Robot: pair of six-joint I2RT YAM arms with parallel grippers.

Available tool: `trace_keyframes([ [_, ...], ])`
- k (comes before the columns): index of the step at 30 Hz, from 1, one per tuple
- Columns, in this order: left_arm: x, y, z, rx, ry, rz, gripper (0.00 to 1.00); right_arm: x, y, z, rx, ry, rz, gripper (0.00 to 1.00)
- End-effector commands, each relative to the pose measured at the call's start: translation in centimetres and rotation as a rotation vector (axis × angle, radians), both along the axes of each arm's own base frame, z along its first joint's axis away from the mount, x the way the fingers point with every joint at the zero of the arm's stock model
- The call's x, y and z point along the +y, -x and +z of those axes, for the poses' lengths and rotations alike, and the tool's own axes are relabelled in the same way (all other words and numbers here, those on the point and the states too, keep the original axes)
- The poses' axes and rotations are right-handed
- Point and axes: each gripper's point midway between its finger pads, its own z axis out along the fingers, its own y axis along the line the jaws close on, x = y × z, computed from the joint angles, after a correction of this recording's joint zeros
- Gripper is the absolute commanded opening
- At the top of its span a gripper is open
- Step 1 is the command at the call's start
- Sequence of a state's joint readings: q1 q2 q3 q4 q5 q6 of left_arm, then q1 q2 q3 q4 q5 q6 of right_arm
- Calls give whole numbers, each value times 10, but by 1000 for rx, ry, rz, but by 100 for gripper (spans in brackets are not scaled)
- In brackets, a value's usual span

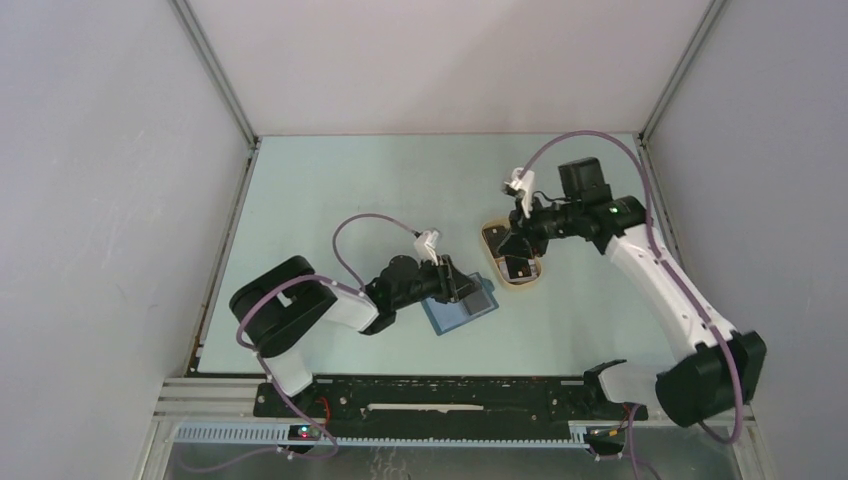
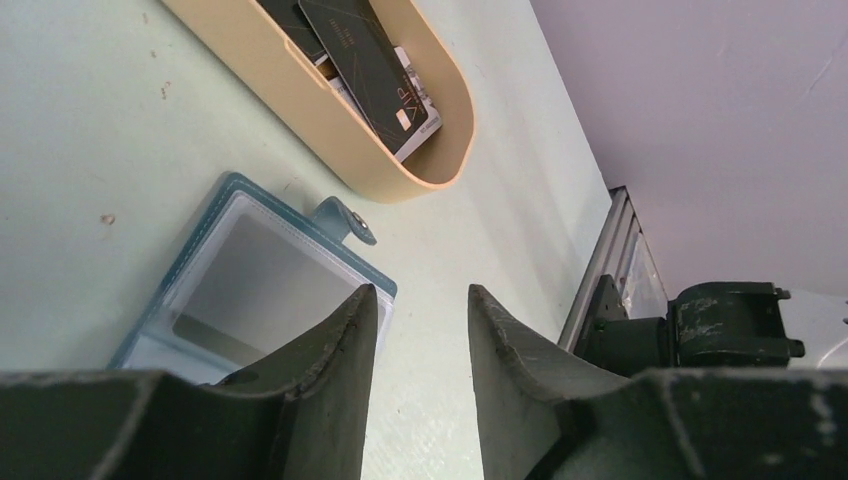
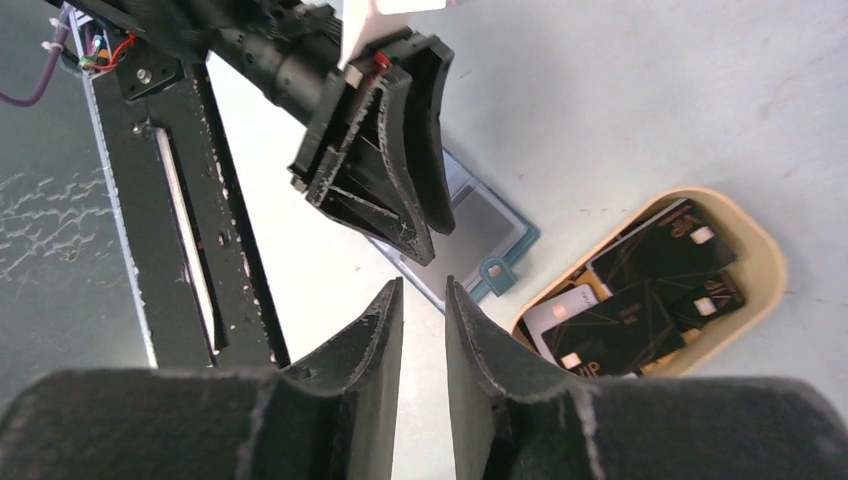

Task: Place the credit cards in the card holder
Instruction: Pick up the credit card from the storage box.

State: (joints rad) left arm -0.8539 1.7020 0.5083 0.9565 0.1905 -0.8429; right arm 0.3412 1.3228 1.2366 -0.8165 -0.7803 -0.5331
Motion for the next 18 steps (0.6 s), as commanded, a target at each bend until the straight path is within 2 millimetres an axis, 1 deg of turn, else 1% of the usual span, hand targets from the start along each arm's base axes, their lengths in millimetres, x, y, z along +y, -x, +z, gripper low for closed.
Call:
trace_keyframes([
  [1, -14, -9, 11, -98, 6, -62, 44, -6, 10, 46, -199, -109, 40, 31],
  [2, -14, -10, 8, -102, -2, -64, 44, -8, 13, 57, -245, -127, 33, 35],
  [3, -13, -11, 7, -111, -7, -63, 44, -9, 13, 66, -288, -146, 20, 46],
  [4, -11, -12, 9, -128, -9, -56, 45, -9, 13, 70, -325, -162, 16, 61],
  [5, -8, -14, 13, -147, -6, -43, 44, -8, 13, 71, -354, -173, 22, 78],
  [6, -3, -16, 20, -173, -3, -30, 44, -6, 12, 65, -352, -183, 29, 90],
  [7, 1, -18, 27, -201, -1, -15, 45, -4, 9, 59, -339, -180, 40, 94],
  [9, 12, -23, 48, -277, -3, 20, 45, -1, -2, 46, -257, -170, 14, 97],
  [11, 26, -29, 73, -371, -32, 73, 45, 1, -17, 34, -135, -158, -38, 96],
  [12, 35, -33, 82, -410, -71, 101, 47, 0, -27, 29, -94, -144, -75, 94],
  [15, 60, -44, 125, -560, -145, 203, 52, -15, -55, 0, -12, -62, -223, 88],
  [16, 70, -49, 138, -605, -168, 253, 54, -22, -65, -11, 6, -28, -285, 85],
  [18, 86, -54, 154, -657, -189, 330, 68, -37, -79, -29, 10, 48, -381, 83],
])
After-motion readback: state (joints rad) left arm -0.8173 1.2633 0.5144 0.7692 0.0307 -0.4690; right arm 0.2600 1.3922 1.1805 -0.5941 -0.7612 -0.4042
